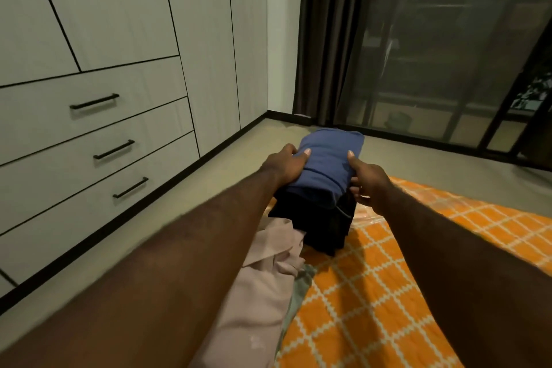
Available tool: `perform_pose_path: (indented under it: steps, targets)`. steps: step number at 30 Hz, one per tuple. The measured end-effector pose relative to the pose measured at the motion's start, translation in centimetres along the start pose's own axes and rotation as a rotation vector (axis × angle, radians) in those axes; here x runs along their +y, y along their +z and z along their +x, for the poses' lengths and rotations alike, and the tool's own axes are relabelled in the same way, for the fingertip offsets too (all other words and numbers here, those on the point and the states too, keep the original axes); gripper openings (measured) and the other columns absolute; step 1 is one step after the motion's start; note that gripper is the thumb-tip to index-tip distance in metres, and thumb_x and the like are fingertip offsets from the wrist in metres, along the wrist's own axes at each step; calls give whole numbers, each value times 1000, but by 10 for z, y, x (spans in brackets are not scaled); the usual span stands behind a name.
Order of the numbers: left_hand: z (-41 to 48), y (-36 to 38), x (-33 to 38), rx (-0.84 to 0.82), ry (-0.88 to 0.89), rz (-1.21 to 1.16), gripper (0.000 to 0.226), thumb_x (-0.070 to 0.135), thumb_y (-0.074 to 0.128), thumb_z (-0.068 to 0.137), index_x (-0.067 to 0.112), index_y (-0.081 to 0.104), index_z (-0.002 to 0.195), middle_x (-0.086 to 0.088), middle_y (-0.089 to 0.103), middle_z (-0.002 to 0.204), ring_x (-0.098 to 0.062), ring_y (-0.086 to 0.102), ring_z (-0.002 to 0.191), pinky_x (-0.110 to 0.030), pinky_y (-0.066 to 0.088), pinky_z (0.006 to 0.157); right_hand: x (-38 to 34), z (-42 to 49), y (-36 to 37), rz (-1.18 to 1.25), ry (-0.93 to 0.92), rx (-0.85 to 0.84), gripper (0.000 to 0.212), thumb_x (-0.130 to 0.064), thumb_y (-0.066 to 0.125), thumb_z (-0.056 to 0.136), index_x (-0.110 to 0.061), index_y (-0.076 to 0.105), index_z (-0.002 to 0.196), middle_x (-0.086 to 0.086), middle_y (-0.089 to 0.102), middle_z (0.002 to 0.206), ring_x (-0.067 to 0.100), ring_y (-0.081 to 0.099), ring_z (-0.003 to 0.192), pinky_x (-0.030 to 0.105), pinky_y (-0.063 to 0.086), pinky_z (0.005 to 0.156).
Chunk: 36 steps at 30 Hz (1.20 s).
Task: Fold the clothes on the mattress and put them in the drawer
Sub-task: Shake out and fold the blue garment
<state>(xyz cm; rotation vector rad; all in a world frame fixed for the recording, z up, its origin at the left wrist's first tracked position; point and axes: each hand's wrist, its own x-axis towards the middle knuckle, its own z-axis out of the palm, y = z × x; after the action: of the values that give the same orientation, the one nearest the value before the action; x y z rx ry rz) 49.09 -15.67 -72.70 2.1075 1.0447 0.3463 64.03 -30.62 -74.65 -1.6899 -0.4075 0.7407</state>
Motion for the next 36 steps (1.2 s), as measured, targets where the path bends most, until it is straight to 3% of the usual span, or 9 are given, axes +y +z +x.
perform_pose_path:
  steps: [3, 5, 8, 12, 18, 21, 26, 30, 36]
  targets:
    - [-11, -9, 7, 36, -27, 61, 83, 83, 24, 89, 25, 42, 146, -17, 51, 145, -38, 51, 126, -48, 43, 105, -10, -20, -4, -29, 0, 21, 75, -69, 54, 94, -4, 58, 131, 29, 56, 139, 48, 60, 117, 52, 54, 95]
    - [-24, -17, 16, 85, -37, 68, 83, 83, 22, 90, 26, 38, 149, -18, 46, 147, -40, 46, 131, -51, 40, 108, -19, -35, -9, -16, -18, 39, 69, -69, 50, 96, -11, 54, 134, 18, 57, 139, 37, 57, 115, 44, 51, 84]
    - [-52, -32, 32, 140, -51, 34, 75, 77, 25, 95, 26, 37, 150, -17, 43, 149, -39, 43, 133, -49, 38, 107, -33, -63, -23, 15, -20, 71, 71, -68, 46, 98, -11, 52, 140, 21, 53, 143, 38, 56, 120, 46, 50, 97]
    - [-101, -46, 52, 145, -32, -78, 73, 76, 26, 95, 22, 45, 141, -16, 50, 141, -38, 48, 126, -49, 41, 105, -47, -112, -43, 117, -14, 27, 71, -75, 43, 95, -18, 56, 137, 13, 56, 137, 28, 59, 114, 39, 51, 86]
    - [-194, -44, 70, 101, 28, -294, 70, 68, 28, 101, 12, 49, 138, -13, 56, 133, -31, 55, 119, -40, 43, 100, -42, -209, -58, 340, -4, -111, 75, -78, 43, 92, -17, 62, 131, 14, 62, 131, 33, 62, 115, 42, 52, 85]
    - [-245, -36, 69, 40, 31, -443, 73, 70, 28, 100, 12, 48, 140, -17, 61, 129, -36, 59, 116, -45, 47, 101, -30, -260, -61, 385, 0, -130, 75, -77, 40, 94, -16, 62, 132, 15, 63, 132, 35, 61, 119, 45, 51, 96]
    - [-343, -27, 65, -153, -99, -673, 79, 73, 27, 98, 16, 41, 151, -16, 61, 123, -38, 61, 113, -49, 51, 97, 2, -344, -61, 451, -24, -139, 77, -80, 38, 92, -18, 65, 130, 14, 65, 130, 36, 62, 118, 46, 53, 90]
    - [-407, -33, 65, -156, -104, -729, 79, 72, 24, 99, 15, 43, 150, -20, 61, 132, -39, 62, 115, -45, 53, 87, 24, -402, -65, 480, -41, -128, 77, -80, 37, 93, -18, 64, 130, 14, 65, 131, 37, 63, 118, 47, 54, 91]
    - [-461, -60, 71, -114, -48, -785, 79, 73, 23, 99, 15, 45, 148, -17, 62, 133, -36, 63, 114, -47, 53, 96, 31, -458, -76, 496, -112, -115, 76, -79, 35, 94, -18, 65, 129, 14, 65, 131, 37, 64, 117, 49, 54, 96]
